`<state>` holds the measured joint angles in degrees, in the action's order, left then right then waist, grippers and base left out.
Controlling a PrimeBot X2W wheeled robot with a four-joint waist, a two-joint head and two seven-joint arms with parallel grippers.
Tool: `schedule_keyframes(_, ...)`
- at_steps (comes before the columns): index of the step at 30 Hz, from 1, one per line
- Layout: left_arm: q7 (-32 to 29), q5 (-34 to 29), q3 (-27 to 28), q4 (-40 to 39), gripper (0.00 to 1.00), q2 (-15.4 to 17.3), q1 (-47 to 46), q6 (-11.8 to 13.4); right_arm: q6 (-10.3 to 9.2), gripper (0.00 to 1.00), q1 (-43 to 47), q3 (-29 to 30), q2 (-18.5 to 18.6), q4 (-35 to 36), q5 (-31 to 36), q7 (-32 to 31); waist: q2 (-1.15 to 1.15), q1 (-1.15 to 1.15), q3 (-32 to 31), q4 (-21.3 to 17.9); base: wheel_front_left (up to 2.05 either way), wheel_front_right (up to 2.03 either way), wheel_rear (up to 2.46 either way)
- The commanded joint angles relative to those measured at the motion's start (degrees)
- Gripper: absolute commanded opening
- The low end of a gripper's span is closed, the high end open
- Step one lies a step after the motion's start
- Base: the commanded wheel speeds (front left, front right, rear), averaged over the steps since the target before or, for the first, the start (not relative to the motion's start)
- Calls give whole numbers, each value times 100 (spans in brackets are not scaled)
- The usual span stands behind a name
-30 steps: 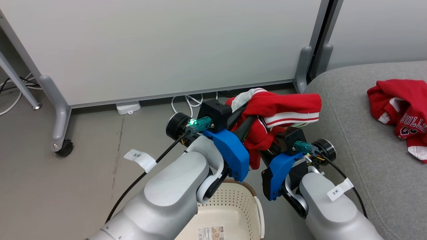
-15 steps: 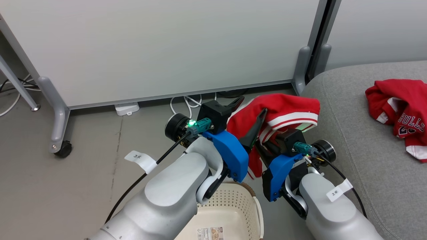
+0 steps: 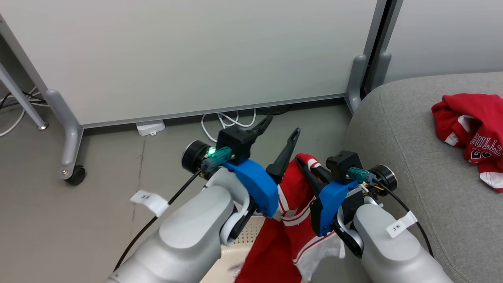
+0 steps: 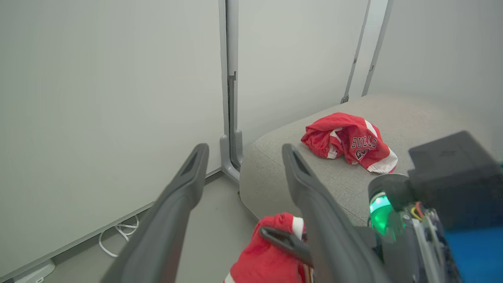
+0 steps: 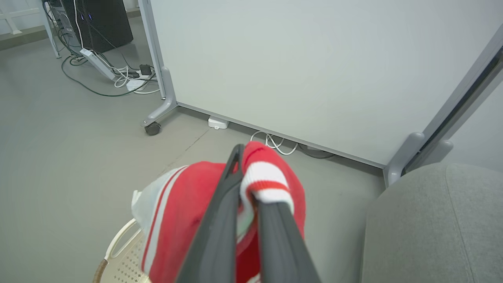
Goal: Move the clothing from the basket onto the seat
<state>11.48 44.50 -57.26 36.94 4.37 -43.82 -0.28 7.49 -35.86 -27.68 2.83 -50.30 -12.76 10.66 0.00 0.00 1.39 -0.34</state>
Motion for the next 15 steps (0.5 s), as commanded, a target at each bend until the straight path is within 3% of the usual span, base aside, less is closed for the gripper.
schedule_keyframes(1,104,40,64,-42,100,93,135,26,1,0,-118,26,11,-11,13,39,0,0,15,17,0,0,0)
schedule_keyframes(9,372,-167,416,-671,100,642,898,79,1,0,-152,63,11,129,-66,98,0,0,84,-4,0,0,0)
schedule_keyframes(15,376,-836,1243,-1748,100,1096,1877,52,1,0,-174,94,11,264,-9,130,0,0,142,-72,0,0,0)
